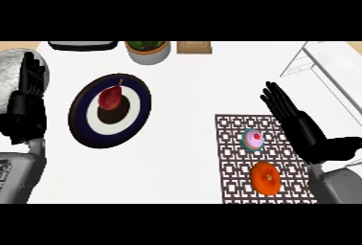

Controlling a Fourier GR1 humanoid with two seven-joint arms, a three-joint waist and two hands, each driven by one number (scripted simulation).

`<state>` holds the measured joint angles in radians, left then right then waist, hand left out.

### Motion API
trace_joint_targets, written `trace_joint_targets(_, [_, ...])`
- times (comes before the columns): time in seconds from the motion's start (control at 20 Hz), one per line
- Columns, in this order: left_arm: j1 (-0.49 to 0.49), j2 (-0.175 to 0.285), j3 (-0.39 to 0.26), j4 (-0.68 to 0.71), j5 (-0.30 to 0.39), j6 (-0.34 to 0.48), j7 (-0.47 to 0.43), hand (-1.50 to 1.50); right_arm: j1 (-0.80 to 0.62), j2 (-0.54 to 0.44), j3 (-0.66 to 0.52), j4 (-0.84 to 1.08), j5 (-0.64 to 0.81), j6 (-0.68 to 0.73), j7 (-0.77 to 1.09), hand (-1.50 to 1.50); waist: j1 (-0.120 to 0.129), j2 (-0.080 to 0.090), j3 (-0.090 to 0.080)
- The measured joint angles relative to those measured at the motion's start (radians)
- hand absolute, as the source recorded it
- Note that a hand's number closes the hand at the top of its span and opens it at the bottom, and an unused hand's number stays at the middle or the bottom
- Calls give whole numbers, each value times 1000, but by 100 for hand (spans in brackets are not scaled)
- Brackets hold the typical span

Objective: Pick the squash from the placemat and place it in the tiered shelf

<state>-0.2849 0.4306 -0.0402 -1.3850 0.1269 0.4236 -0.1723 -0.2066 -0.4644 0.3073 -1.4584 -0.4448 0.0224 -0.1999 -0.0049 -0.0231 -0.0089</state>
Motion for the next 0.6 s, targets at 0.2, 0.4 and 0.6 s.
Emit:
trace_joint_targets(0.2, [-10,-5,-9,-1,48,-78,61,0,-68,-47,-37,12,-9,114,-34,150,8,16,6])
trace_joint_targets(0.4, [-8,-32,-51,9,110,-163,152,0,-140,-129,-75,68,43,154,-46,-150,12,24,7])
trace_joint_targets(0.6, [2,-38,-71,-16,157,-221,225,0,-134,-112,-113,180,-106,313,-30,-150,23,28,10])
